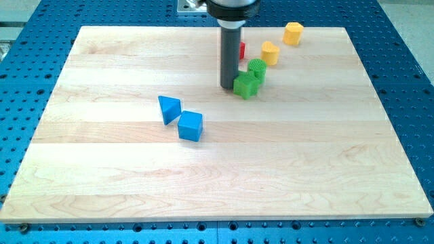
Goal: Slightly push the green circle to the left
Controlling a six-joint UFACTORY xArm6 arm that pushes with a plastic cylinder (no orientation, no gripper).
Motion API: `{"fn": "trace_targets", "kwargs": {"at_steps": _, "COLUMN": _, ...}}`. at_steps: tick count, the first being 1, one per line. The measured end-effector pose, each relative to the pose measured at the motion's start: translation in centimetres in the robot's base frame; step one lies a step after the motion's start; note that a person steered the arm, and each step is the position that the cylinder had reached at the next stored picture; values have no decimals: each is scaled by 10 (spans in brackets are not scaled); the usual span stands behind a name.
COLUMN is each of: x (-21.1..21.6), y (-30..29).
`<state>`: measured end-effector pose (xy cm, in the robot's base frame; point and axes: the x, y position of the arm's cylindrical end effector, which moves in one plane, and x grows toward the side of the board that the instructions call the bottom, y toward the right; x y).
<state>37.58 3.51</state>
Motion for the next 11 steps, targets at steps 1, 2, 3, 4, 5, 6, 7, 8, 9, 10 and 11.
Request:
{"fn": "trace_targets", "kwargs": {"at_steps": 1, "x": 35, "y": -4}}
{"fn": "trace_targets", "kwargs": {"at_steps": 2, "x": 55, "y": 43}}
{"fn": "trace_targets", "kwargs": {"at_steps": 3, "x": 81, "y": 90}}
{"fn": "trace_targets", "kwargs": {"at_steps": 4, "x": 41, "y": 144}}
{"fn": "trace_targets", "kwargs": {"at_steps": 5, "x": 19, "y": 129}}
{"fn": "trace_targets", "kwargs": {"at_steps": 6, "x": -20, "y": 132}}
{"fn": "trace_targets", "kwargs": {"at_steps": 7, "x": -21, "y": 99}}
{"fn": "trace_targets", "kwargs": {"at_steps": 8, "x": -23, "y": 99}}
{"fn": "trace_targets", "kwargs": {"at_steps": 9, "x": -33, "y": 91}}
{"fn": "trace_targets", "kwargs": {"at_steps": 10, "x": -33, "y": 77}}
{"fn": "trace_targets", "kwargs": {"at_steps": 11, "x": -33, "y": 61}}
